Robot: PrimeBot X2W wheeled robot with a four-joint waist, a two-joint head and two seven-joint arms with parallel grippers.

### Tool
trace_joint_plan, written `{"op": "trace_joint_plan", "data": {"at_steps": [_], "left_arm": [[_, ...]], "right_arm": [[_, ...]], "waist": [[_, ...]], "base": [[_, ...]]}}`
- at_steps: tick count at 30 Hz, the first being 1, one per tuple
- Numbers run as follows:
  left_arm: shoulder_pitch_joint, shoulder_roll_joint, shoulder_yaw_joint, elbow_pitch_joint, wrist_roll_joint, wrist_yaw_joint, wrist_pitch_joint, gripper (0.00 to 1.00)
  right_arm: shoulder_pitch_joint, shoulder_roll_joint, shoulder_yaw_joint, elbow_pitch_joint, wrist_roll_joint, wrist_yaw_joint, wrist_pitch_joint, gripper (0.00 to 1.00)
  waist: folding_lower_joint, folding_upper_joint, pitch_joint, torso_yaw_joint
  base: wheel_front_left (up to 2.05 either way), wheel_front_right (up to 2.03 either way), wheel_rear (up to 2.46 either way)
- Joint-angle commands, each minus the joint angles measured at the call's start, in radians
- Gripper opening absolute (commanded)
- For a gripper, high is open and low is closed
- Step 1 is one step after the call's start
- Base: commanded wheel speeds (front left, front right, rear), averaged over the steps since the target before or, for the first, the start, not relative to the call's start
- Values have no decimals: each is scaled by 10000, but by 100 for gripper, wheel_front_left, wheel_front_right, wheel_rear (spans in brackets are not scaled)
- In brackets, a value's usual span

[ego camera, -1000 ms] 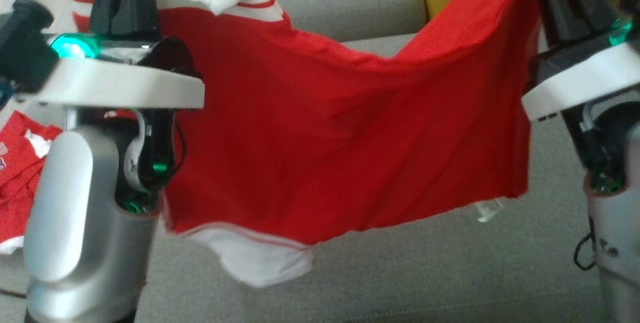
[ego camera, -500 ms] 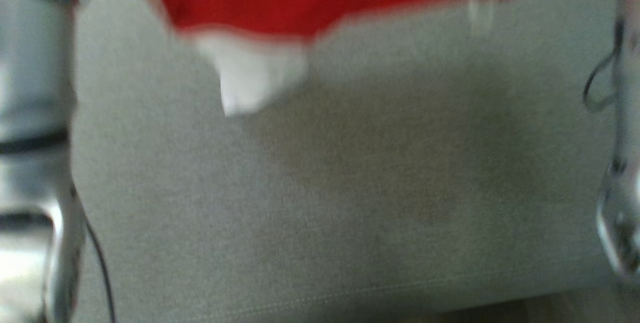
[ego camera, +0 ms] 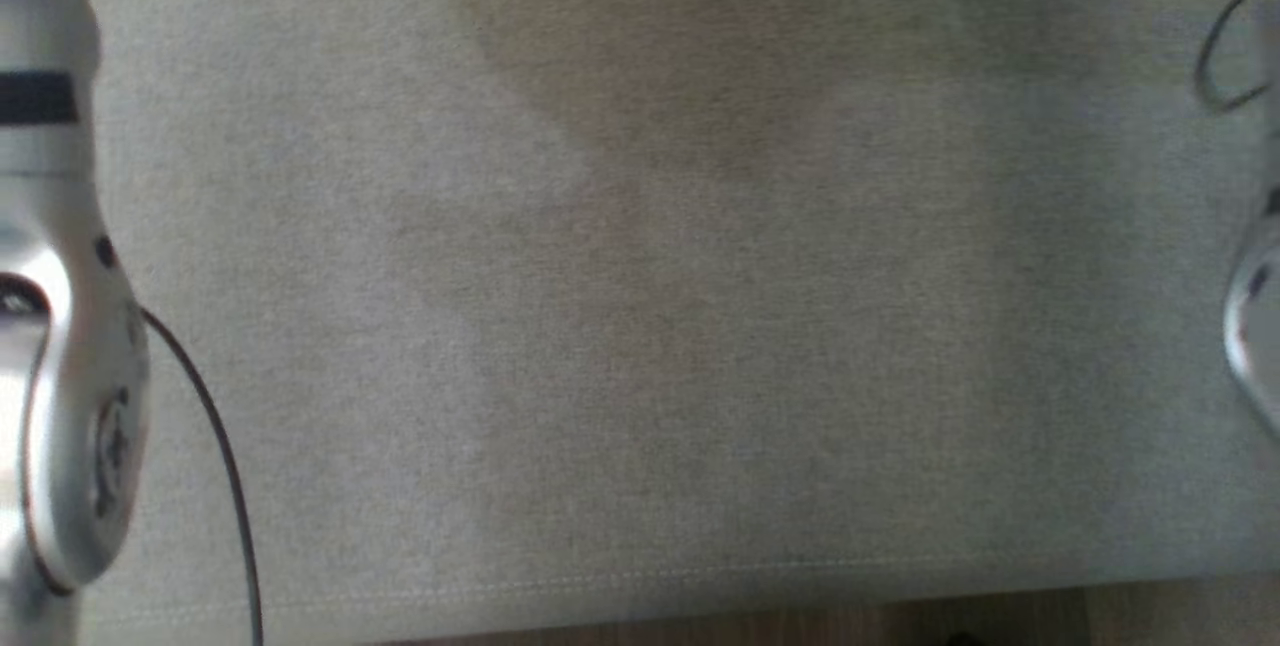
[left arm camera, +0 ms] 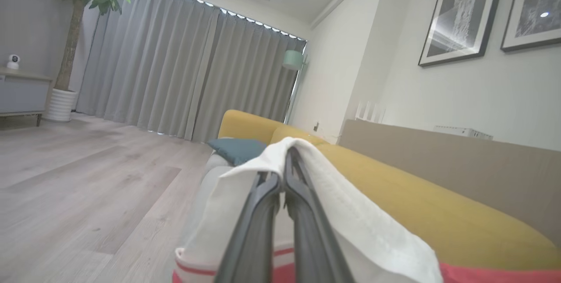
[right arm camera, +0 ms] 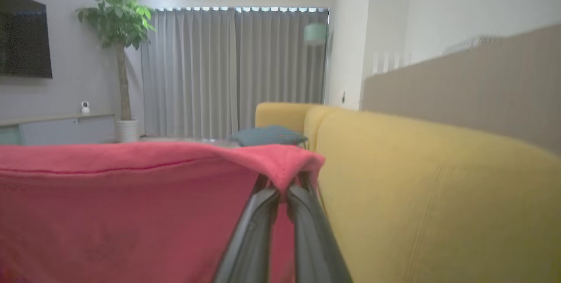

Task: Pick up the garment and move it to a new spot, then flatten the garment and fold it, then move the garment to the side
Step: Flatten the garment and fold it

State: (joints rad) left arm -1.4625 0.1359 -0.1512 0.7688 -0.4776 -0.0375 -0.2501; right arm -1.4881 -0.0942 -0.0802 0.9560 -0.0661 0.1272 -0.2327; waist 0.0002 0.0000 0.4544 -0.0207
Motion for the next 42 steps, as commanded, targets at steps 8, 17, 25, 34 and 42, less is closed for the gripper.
{"op": "trace_joint_plan", "data": {"at_steps": [8,17,25,34,42], "left_arm": [[2049,538,-60,-6,540,-472,-112,0],[4801,889,-102,150,724,-738,-115,0],[7094,1223,-945,443,696,-902,151,0],[9524,1687,-2498,-755,22,-929,1169,0],[11234,2490,-3207,-2439,-759,-930,2027,0]], "right_arm": [[1675,330,544,1168,230,35,-273,0],[3505,292,1969,2210,828,35,-288,0],[5080,142,4067,2895,1947,35,363,0],[7124,-774,6764,1994,3918,35,1711,0],[8247,-2618,9043,-179,6035,35,3083,0]], "waist": [[-2,0,-99,207],[-2,0,-1027,150],[-2,0,-2196,118],[-2,0,-3280,220],[-2,0,-3873,182]], "base": [[0,0,0],[0,0,0],[0,0,0],[0,0,0],[0,0,0]]}}
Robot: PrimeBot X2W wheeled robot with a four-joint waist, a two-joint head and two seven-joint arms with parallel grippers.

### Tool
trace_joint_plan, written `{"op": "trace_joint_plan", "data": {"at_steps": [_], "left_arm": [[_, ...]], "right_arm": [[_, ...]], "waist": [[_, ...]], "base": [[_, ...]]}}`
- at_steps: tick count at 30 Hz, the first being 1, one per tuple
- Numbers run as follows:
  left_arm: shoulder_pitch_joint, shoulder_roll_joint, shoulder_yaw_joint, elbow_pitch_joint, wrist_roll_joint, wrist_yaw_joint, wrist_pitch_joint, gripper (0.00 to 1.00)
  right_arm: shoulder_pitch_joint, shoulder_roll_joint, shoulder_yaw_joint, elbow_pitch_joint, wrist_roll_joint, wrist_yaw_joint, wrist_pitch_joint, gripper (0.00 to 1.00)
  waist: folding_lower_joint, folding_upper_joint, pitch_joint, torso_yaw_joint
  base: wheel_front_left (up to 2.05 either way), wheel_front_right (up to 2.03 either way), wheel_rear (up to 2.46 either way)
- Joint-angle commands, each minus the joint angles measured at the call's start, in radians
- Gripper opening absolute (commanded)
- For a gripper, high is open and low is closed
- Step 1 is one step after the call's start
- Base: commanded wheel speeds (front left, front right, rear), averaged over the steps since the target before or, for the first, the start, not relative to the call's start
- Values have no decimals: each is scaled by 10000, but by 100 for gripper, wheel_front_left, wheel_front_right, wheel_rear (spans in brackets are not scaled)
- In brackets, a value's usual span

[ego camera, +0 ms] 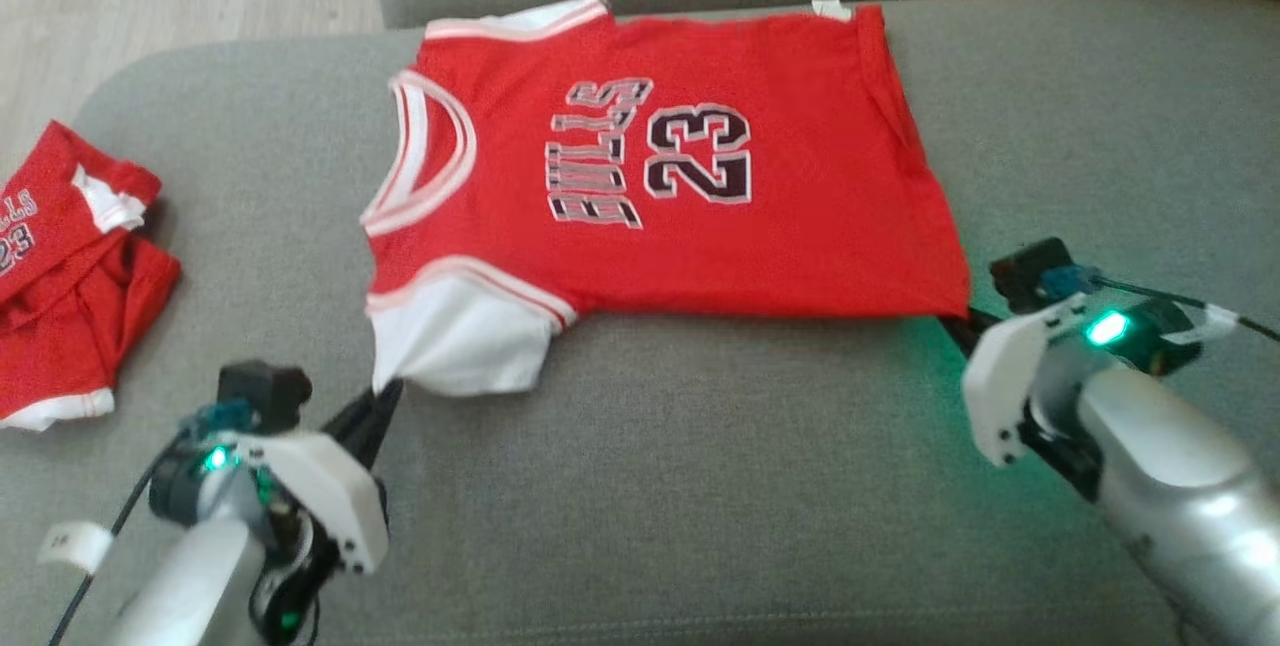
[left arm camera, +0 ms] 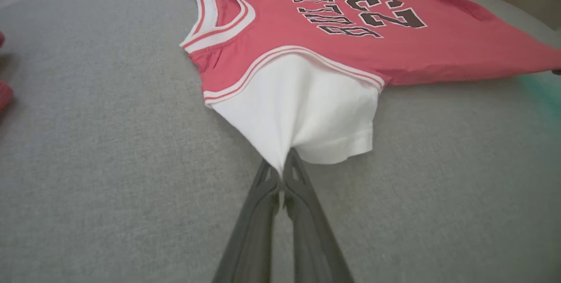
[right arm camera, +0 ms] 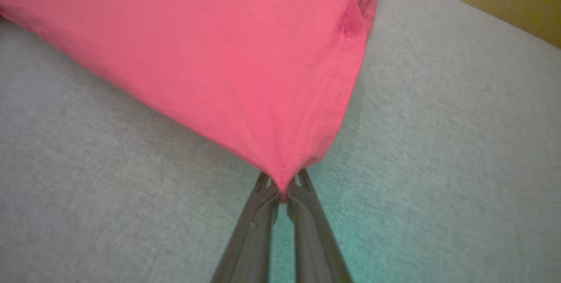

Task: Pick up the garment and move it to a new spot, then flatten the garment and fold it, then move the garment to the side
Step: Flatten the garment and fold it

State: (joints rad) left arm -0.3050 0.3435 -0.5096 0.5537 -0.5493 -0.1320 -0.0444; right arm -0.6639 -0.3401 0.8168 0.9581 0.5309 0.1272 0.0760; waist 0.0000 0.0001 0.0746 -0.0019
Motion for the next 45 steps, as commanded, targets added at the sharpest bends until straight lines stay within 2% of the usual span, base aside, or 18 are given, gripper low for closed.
{"op": "trace_joint_plan", "data": {"at_steps": [1,7,16,25,29,35,45], "left_arm": [[-9,615,348,-754,-192,15,210,0],[770,1287,327,-2179,-654,14,1048,0],[1879,2360,25,-4526,-1637,14,2826,0],[2688,3354,-247,-6217,-2610,14,4134,0],[2681,3636,-133,-6673,-2800,72,4375,0],[1994,3699,21,-6706,-2653,133,4447,0],[-478,3433,-129,-5770,-2206,49,4516,0]], "right_arm": [[149,-630,491,-682,464,35,251,0],[456,-1788,1358,-1709,1395,35,802,0],[853,-2986,2447,-3168,2693,35,1943,0],[1252,-4092,3194,-4686,4052,35,3598,0],[1212,-4584,3164,-5422,4522,35,3987,0],[746,-4641,2780,-5586,4493,35,4109,0],[-470,-4025,2136,-4939,3947,35,4184,0]], "waist": [[0,-1,-184,0],[0,-1,-573,69],[0,-1,-1083,121],[0,-1,-1198,94],[0,-1,-1056,81],[0,-1,-688,43],[0,-1,335,-16]], "base": [[0,0,0],[0,0,0],[0,0,0],[0,0,0],[0,0,0],[0,0,0],[0,0,0]]}}
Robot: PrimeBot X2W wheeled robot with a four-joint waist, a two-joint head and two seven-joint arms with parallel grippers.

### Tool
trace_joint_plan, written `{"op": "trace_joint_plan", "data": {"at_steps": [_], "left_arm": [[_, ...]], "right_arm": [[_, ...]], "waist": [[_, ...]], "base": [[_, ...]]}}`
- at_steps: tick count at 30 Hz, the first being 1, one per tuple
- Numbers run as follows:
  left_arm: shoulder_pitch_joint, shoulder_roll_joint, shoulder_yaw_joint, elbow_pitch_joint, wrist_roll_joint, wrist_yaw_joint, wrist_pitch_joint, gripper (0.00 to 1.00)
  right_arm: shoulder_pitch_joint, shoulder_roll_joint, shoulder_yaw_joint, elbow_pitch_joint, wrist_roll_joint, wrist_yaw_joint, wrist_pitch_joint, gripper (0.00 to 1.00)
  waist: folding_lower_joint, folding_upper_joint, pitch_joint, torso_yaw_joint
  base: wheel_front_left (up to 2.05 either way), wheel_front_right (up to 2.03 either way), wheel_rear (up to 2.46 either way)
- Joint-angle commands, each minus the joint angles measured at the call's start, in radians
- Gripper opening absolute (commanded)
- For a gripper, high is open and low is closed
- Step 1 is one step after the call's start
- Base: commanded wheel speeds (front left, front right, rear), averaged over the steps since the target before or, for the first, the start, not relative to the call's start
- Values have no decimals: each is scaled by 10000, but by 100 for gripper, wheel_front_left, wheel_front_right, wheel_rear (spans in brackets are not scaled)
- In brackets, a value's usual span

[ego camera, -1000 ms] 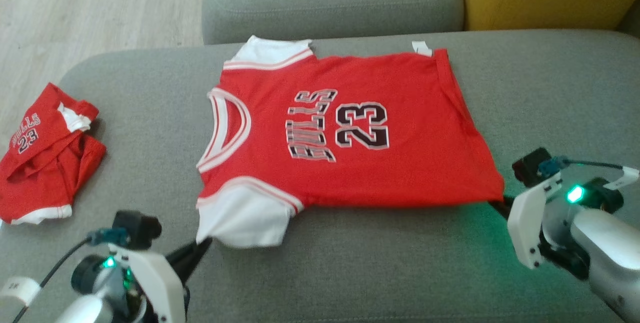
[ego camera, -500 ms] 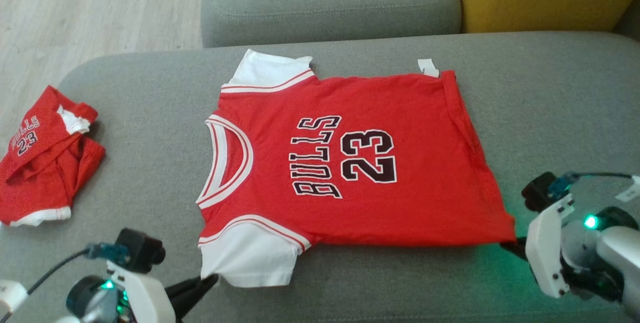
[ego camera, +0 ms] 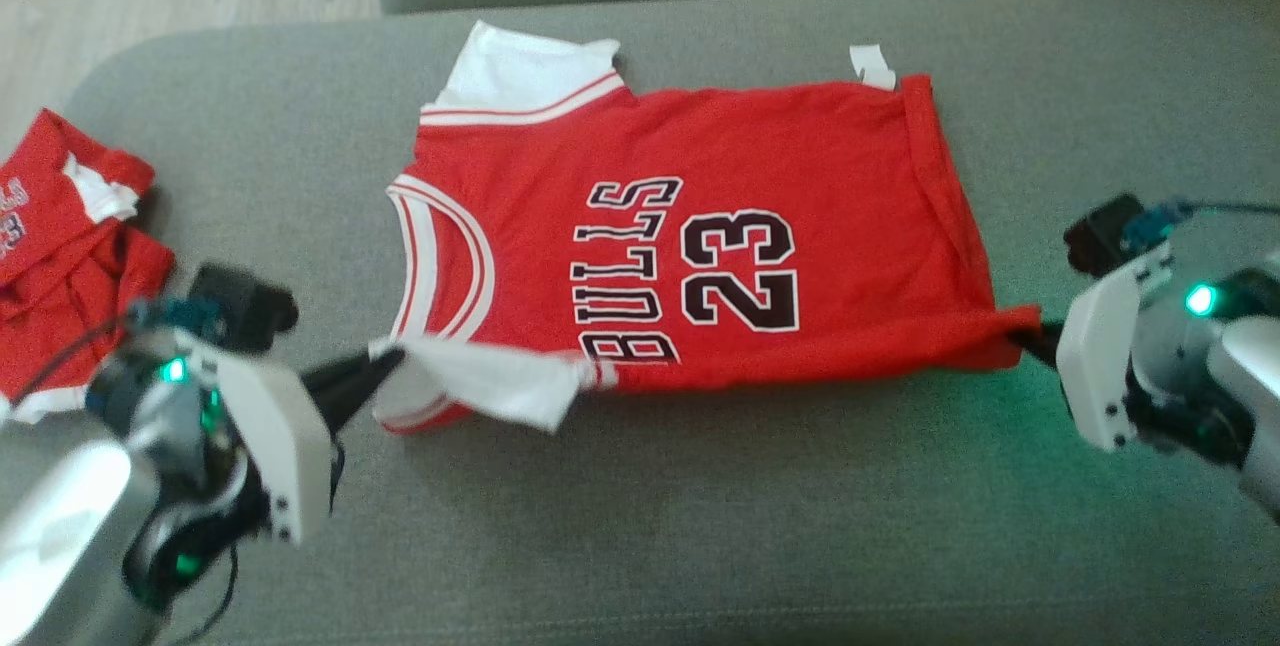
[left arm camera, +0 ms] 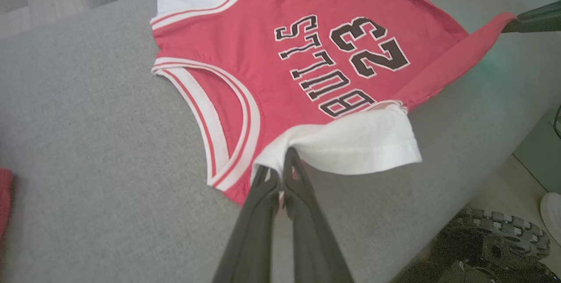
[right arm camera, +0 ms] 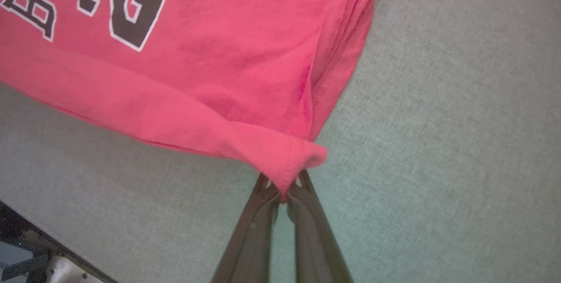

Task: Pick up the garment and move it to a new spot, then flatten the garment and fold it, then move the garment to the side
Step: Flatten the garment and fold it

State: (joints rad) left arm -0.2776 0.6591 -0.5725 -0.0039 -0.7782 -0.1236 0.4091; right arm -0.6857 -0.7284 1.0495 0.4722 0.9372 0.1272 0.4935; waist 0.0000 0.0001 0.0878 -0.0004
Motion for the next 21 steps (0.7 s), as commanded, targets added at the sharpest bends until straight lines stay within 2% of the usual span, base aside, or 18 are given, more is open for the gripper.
{"op": "trace_joint_plan", "data": {"at_steps": [1,7,12,21], "left_arm": [[-1032,202,438,-38,121,-42,-24,0],[-2580,-119,-124,1085,530,-64,-231,0],[-3599,-236,-987,1971,735,-68,-548,0],[-4716,-416,-1892,3392,715,-69,-1373,0]], "right_arm": [[-387,-63,-223,27,-200,35,6,0],[-1146,488,-315,758,-670,35,-102,0],[-1614,957,-231,1317,-890,35,-271,0],[-2080,1431,-8,1997,-953,35,-636,0]], "waist": [[0,-1,305,-45],[0,-1,846,-187],[0,-1,1177,-332],[0,-1,1430,-519]], "base": [[0,0,0],[0,0,0],[0,0,0],[0,0,0]]}}
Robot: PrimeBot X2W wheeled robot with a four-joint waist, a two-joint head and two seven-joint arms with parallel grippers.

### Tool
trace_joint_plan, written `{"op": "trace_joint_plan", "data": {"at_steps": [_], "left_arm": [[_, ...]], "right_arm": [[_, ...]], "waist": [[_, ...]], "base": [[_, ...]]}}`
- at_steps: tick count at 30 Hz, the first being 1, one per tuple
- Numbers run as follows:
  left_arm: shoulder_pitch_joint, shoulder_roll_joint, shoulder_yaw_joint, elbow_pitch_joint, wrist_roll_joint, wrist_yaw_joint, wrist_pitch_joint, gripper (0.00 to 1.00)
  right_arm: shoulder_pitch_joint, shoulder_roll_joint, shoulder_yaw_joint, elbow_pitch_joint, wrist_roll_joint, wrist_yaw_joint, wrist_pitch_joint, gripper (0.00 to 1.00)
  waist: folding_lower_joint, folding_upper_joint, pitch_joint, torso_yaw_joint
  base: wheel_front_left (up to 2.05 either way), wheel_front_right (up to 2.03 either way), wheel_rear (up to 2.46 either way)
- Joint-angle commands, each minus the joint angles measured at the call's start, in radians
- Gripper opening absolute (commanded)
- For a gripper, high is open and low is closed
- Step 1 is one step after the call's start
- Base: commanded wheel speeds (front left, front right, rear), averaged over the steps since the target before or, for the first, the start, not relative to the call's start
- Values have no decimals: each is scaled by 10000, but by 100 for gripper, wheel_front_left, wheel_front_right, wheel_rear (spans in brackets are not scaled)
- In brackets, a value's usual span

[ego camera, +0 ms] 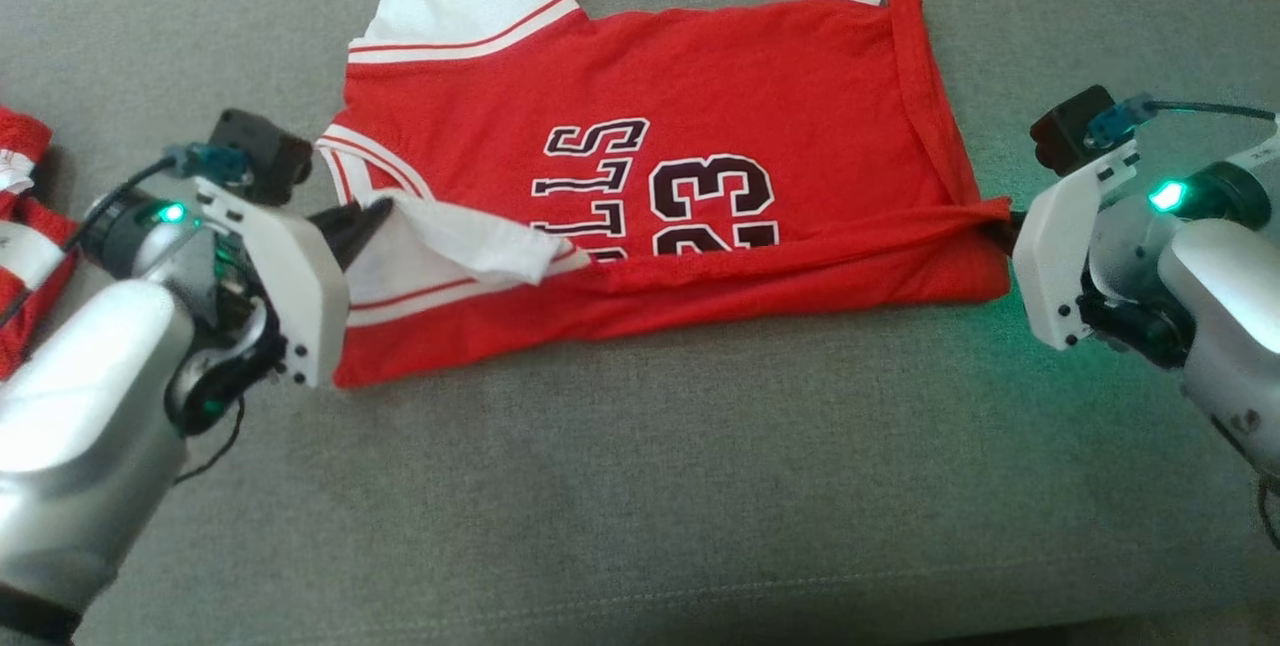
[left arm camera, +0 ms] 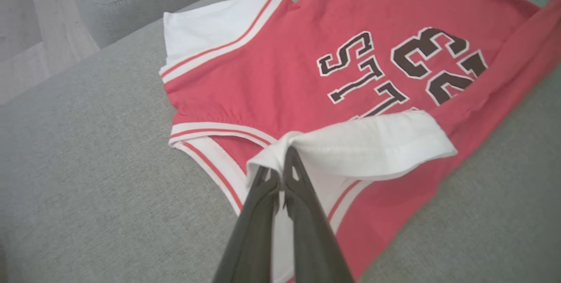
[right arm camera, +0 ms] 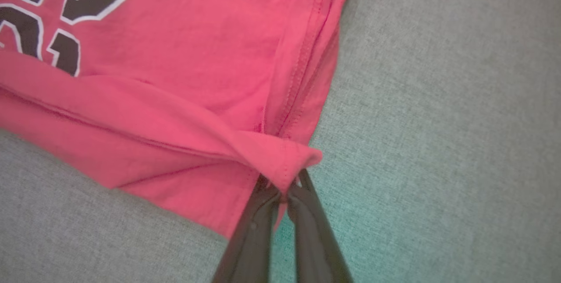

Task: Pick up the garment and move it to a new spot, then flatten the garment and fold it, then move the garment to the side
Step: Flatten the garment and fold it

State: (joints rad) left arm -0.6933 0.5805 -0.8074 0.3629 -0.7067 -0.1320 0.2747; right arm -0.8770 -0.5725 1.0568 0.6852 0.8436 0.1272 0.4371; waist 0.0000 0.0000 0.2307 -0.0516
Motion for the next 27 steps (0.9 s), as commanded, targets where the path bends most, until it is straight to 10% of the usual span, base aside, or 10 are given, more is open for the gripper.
{"op": "trace_joint_plan", "data": {"at_steps": [1,3,4,5,6,7,8,20,25,27], "left_arm": [[-662,340,424,-101,-1,15,-143,0],[-848,254,427,282,26,15,-398,0],[-926,190,445,482,47,15,-527,0],[-994,109,469,673,69,38,-656,0],[-1057,15,513,859,94,118,-804,22],[-1115,-83,559,1046,130,237,-952,95],[-1166,-182,587,1225,165,340,-1078,100],[-1026,-1536,2523,1940,-788,1863,-4602,100],[-74,-2000,3346,975,-761,2587,-5317,100],[818,-2395,4085,-253,-138,3191,-5356,100]], "right_arm": [[-204,-94,-41,-79,-6,35,-113,0],[-265,-27,-45,0,62,35,-352,0],[-309,13,-58,35,37,35,-574,65],[-326,62,-96,121,65,35,-730,100],[-345,111,-101,196,69,35,-858,100],[-383,146,-113,280,43,35,-1016,100],[-425,184,-130,350,12,35,-1208,100],[-227,923,-1581,1525,-802,35,-6100,100],[413,1363,-3197,1725,-1645,35,-6966,100],[1219,1601,-5313,429,-2970,35,-6982,100]], "waist": [[0,0,14,-23],[0,0,29,-55],[0,0,28,-69],[0,0,25,-86],[0,0,17,-96],[0,0,5,-105],[0,0,-12,-112],[0,0,-689,-69],[0,0,-1140,16],[0,0,-1318,49]], "base": [[0,0,0],[0,0,0],[0,0,0],[0,0,0],[0,0,0],[0,0,0],[0,0,0],[0,0,0],[0,0,0],[0,0,0]]}}
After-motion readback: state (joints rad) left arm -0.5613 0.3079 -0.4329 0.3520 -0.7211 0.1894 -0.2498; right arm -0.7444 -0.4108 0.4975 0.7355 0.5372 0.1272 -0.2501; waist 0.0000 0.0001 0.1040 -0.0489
